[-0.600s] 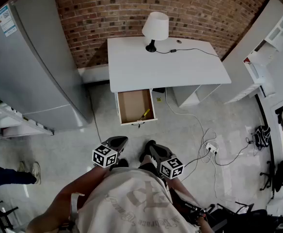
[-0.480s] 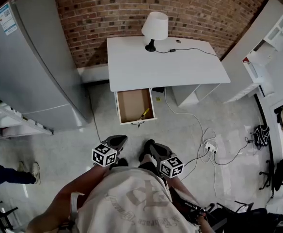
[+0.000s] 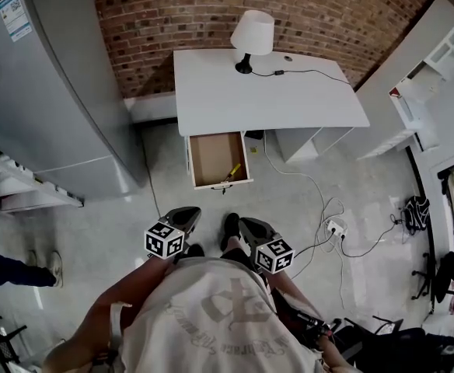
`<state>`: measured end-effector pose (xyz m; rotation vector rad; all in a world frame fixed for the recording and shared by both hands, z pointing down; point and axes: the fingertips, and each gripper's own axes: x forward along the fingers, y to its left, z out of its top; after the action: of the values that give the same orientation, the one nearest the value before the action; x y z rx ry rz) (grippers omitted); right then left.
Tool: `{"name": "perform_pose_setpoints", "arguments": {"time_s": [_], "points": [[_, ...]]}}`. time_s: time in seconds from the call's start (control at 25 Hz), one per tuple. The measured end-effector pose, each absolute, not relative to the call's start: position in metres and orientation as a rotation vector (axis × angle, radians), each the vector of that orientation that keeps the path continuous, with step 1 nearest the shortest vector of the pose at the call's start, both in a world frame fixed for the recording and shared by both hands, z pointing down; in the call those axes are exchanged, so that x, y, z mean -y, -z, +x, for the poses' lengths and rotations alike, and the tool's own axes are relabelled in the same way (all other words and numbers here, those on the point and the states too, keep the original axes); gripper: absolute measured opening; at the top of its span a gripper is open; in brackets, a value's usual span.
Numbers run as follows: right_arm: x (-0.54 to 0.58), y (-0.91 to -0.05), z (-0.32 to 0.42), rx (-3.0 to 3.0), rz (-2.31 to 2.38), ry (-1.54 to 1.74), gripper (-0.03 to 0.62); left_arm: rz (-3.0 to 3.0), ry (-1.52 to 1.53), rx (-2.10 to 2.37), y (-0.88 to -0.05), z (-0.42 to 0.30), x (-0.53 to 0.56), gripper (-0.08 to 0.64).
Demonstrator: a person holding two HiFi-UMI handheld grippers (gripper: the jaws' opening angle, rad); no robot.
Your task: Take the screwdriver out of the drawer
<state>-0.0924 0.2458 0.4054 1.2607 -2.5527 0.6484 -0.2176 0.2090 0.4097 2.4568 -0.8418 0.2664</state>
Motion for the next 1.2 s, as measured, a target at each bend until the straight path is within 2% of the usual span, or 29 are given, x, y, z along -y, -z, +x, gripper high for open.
{"name": "perform_pose_setpoints", "arguments": {"time_s": [1.2], "points": [[-0.189, -0.403, -0.098, 2.511, 1.325, -0.701, 0.006, 2.398, -0.230, 0.893, -0.417, -0.245, -0.179, 0.008]]}}
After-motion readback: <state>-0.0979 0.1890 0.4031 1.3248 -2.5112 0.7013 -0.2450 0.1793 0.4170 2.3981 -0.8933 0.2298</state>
